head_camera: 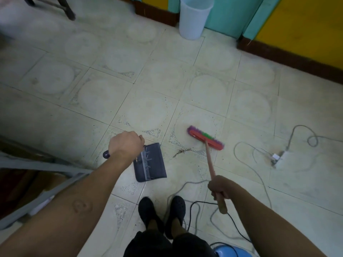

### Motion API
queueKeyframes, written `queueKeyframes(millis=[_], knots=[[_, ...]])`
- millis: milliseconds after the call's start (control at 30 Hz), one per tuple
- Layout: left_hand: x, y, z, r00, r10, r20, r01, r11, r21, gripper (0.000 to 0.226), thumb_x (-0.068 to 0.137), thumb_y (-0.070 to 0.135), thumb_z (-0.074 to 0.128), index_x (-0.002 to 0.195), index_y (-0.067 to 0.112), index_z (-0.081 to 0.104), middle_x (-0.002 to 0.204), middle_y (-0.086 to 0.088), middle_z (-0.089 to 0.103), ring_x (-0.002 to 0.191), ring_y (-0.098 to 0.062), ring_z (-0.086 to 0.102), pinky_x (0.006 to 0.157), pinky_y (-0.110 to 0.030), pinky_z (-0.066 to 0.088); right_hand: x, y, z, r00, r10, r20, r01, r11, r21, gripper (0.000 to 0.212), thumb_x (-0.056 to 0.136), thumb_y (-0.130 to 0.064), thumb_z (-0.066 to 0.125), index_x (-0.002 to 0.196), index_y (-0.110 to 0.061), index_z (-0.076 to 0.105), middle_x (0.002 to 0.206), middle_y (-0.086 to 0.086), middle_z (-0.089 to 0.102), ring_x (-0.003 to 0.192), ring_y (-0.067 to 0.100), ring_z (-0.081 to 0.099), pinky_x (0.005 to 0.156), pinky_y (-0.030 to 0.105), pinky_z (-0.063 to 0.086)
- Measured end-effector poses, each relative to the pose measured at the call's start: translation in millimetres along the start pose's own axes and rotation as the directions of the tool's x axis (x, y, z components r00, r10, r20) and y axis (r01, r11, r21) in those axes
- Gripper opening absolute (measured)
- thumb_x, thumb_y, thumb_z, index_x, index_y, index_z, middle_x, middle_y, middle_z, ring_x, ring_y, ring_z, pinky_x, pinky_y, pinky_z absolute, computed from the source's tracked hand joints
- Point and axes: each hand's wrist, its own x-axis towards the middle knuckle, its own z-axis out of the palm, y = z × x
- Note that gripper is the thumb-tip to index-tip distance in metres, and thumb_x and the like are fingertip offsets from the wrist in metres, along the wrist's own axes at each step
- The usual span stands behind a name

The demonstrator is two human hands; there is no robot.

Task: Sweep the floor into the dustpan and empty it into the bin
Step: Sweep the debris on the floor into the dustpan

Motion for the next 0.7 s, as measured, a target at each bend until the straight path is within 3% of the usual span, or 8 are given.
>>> queueKeyframes(millis=[133, 300, 400, 500, 600, 700], knots=[[1.8, -10.5, 4.9, 1.000, -0.010, -0.020, 0.010, 1.000, 0.005, 0.048, 0.098, 0.039, 0.034, 0.090, 0.008, 0.070, 0.091, -0.014, 0.071, 0.076, -0.029, 0.062, 0.065, -0.029, 0.041, -8.2, 11.6, 19.3, 0.994, 0.056, 0.097, -0.055, 0.998, -0.010, 0.038, 0.093, -0.001, 0.041, 0.129, 0.005, 0.032, 0.074, 0.011, 0.053, 0.054, 0.015, 0.052, 0.042, 0.027, 0.049], [0.1, -2.2, 4.3, 1.000, 0.004, -0.004, -0.004, 1.000, -0.024, 0.046, 0.099, 0.035, 0.033, 0.089, 0.008, 0.068, 0.091, -0.014, 0.070, 0.076, -0.029, 0.060, 0.064, -0.030, 0.041, -49.4, -0.5, 31.7, 0.960, 0.005, 0.281, -0.022, 0.998, 0.055, 0.005, 0.092, -0.002, 0.041, 0.095, 0.000, 0.045, 0.059, 0.006, 0.048, 0.045, 0.012, 0.046, 0.043, 0.024, 0.046], [-0.6, -4.7, 3.3, 1.000, -0.006, -0.014, 0.005, 1.000, -0.030, 0.045, 0.099, 0.035, 0.032, 0.087, 0.008, 0.067, 0.088, -0.013, 0.069, 0.069, -0.027, 0.052, 0.063, -0.029, 0.040, -72.8, -10.4, 42.7, 0.923, -0.044, 0.383, -0.040, 0.977, 0.210, 0.020, 0.092, -0.003, 0.042, 0.073, -0.007, 0.046, 0.049, 0.002, 0.045, 0.036, 0.010, 0.041, 0.038, 0.019, 0.039], [0.0, -11.2, 0.9, 1.000, -0.022, -0.006, 0.022, 0.999, -0.030, 0.042, 0.098, 0.032, 0.033, 0.088, 0.009, 0.066, 0.089, -0.013, 0.069, 0.068, -0.027, 0.050, 0.062, -0.029, 0.038, -88.0, -19.7, 39.4, 0.833, -0.092, 0.545, -0.193, 0.875, 0.443, 0.033, 0.092, -0.002, 0.036, 0.062, -0.014, 0.038, 0.040, -0.004, 0.037, 0.028, 0.005, 0.034, 0.027, 0.015, 0.029], [-3.2, -18.0, -0.9, 1.000, -0.025, 0.003, 0.025, 0.999, -0.025, 0.042, 0.099, 0.033, 0.033, 0.089, 0.009, 0.066, 0.087, -0.011, 0.068, 0.069, -0.026, 0.051, 0.062, -0.030, 0.039, -97.3, -24.8, 7.6, 0.773, -0.159, 0.615, -0.335, 0.720, 0.608, 0.035, 0.091, -0.001, 0.036, 0.057, -0.012, 0.039, 0.038, -0.005, 0.035, 0.023, 0.003, 0.032, 0.021, 0.014, 0.025], [-11.4, -25.5, -1.4, 0.999, -0.035, 0.012, 0.036, 0.999, -0.024, 0.044, 0.099, 0.035, 0.033, 0.088, 0.009, 0.066, 0.077, -0.009, 0.059, 0.068, -0.025, 0.051, 0.062, -0.029, 0.039, -108.2, -19.3, -25.8, 0.714, -0.244, 0.657, -0.379, 0.654, 0.655, 0.033, 0.079, 0.005, 0.055, 0.053, -0.010, 0.042, 0.035, -0.002, 0.036, 0.020, 0.007, 0.036, 0.021, 0.014, 0.027]])
